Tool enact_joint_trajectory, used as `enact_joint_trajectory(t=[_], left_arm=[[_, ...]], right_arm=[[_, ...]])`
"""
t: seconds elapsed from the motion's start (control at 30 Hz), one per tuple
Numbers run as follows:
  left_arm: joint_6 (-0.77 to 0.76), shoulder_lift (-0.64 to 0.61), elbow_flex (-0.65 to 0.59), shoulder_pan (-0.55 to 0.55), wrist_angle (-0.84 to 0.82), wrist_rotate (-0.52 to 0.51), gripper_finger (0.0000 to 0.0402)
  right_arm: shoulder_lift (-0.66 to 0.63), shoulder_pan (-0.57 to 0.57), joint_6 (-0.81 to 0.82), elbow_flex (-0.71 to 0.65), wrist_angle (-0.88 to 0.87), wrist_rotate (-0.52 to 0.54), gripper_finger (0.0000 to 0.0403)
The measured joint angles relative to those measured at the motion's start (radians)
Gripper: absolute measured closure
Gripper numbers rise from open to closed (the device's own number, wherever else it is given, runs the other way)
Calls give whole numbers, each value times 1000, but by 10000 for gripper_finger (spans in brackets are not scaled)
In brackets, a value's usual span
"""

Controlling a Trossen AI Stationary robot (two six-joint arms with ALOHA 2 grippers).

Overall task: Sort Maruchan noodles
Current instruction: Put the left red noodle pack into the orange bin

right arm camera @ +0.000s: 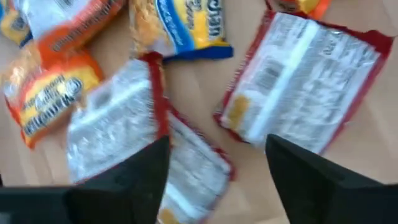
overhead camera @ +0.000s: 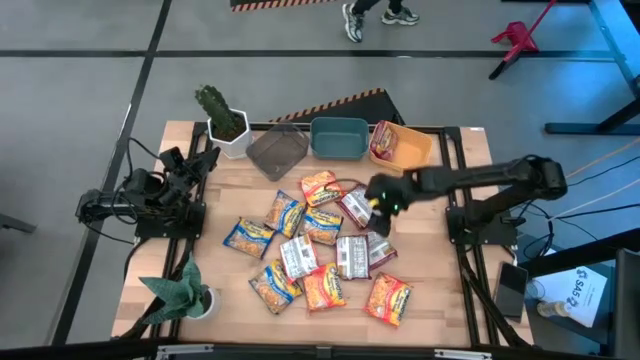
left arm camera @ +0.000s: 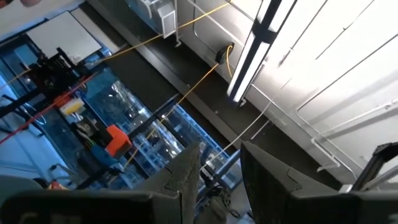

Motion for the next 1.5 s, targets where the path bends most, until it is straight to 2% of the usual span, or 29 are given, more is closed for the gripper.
enact_joint_trajectory(t=[0.17,0.33,0.47,0.6,0.73,1.1,1.23,1.5], left_arm=[[-8,0,0,0,-1,33,292],[-34,0,0,0,-1,43,292],[-55,0,0,0,-2,60,292],[-55,0,0,0,-10,74,292],[-55,0,0,0,-14,74,292],[-57,0,0,0,-17,74,292],[-56,0,0,0,-16,71,292],[-54,0,0,0,-16,66,292]], right_arm=[[0,130,200,0,88,118,110],[16,237,401,-64,120,181,107],[16,310,552,-156,300,221,107],[34,360,636,-219,426,262,106],[68,390,674,-253,458,308,106],[189,390,621,-277,680,293,110],[201,389,618,-276,694,278,153],[203,390,586,-276,733,255,320]])
